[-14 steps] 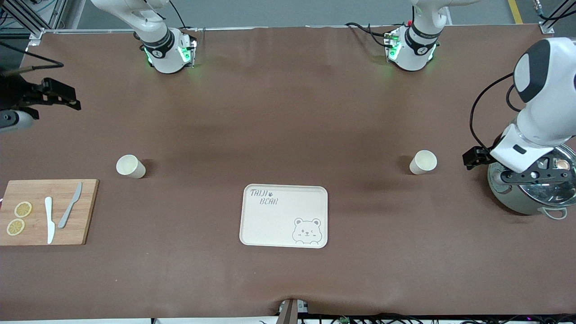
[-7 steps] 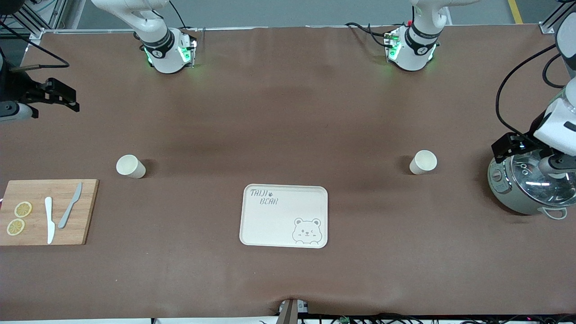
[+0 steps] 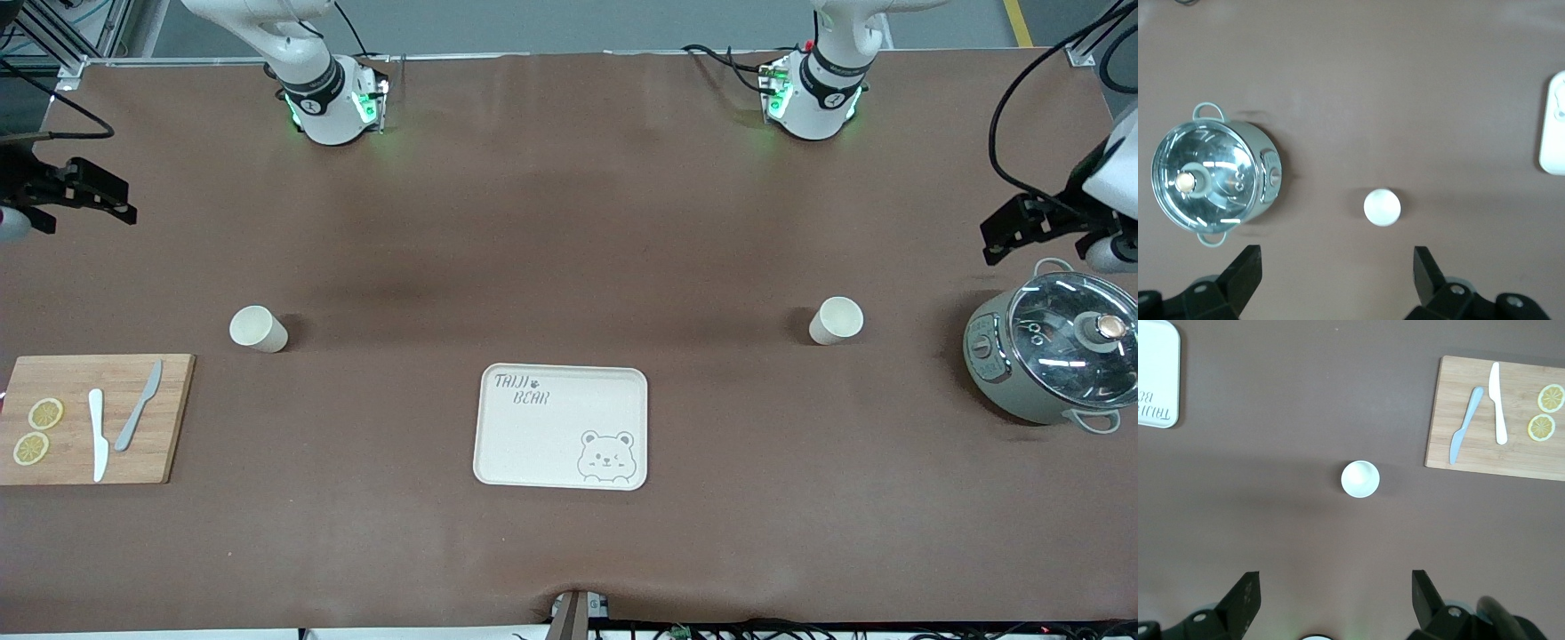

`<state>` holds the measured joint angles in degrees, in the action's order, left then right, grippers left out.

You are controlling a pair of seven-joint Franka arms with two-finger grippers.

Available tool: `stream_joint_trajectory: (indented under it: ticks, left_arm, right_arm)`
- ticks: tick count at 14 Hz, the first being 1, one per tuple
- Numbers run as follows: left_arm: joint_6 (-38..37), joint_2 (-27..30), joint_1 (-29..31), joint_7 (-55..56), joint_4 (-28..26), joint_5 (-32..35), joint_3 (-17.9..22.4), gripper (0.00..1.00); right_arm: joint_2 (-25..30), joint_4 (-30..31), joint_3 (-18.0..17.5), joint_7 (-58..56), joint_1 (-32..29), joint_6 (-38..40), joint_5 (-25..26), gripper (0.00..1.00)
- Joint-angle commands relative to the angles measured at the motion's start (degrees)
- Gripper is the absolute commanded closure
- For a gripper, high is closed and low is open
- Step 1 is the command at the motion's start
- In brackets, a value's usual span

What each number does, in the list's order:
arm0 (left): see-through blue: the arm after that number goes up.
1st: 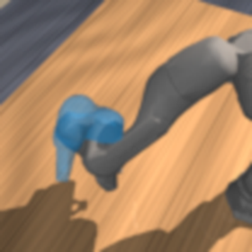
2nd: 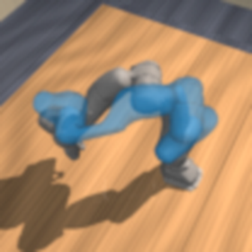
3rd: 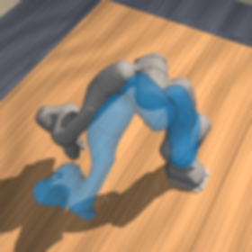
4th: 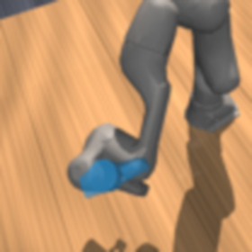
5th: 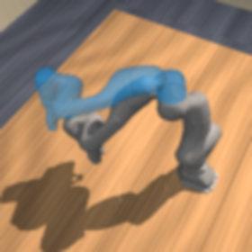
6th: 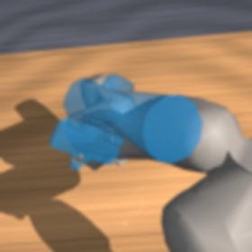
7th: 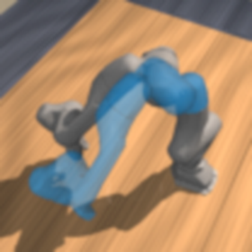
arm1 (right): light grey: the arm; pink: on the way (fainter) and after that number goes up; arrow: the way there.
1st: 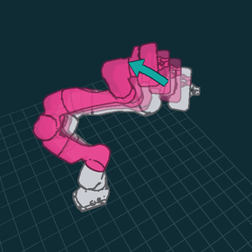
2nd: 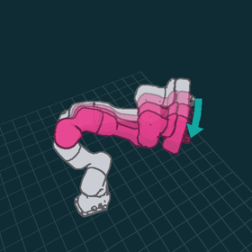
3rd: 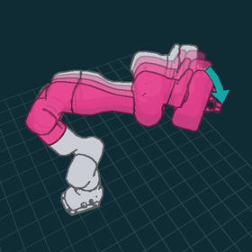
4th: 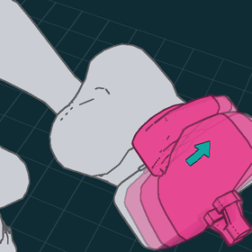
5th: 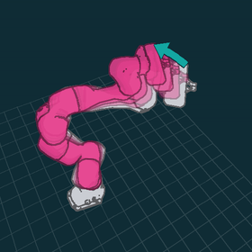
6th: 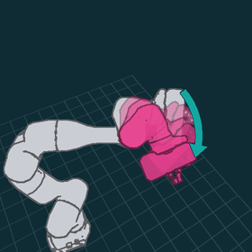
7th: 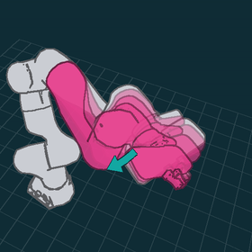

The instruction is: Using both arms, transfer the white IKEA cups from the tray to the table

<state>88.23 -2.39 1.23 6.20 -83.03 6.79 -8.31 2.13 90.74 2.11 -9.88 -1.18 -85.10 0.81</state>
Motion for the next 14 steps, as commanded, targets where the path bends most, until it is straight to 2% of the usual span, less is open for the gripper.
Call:
stream_joint_trajectory:
  ticks: [1,3,6,8,14]
  left_arm:
    - [-1.39,3.88,-6.39,-0.49,-2.83,-1.25,5.29,0.00]
    - [-1.39,6.33,-7.91,-0.49,-5.64,-5.71,8.56,0.00]
    - [-1.39,8.71,-8.44,-0.57,-8.46,-6.27,9.10,0.00]
    - [-1.30,8.02,-7.91,-0.57,-7.94,-6.09,9.01,0.00]
    - [-1.39,6.79,-7.82,-0.58,-6.63,-6.00,8.57,0.00]
  right_arm:
    - [-0.55,-2.76,-0.70,0.30,-0.23,2.04,-0.99,0.00]
    - [-0.46,-2.85,-0.97,0.30,0.12,3.18,0.76,0.00]
    - [-0.37,-2.85,-0.62,5.90,-0.75,3.71,-0.28,0.00]
    - [-0.37,-2.85,-0.97,9.26,-0.23,3.80,-0.20,0.00]
    - [-0.46,-3.55,-0.97,9.18,-0.05,3.97,-0.11,0.00]
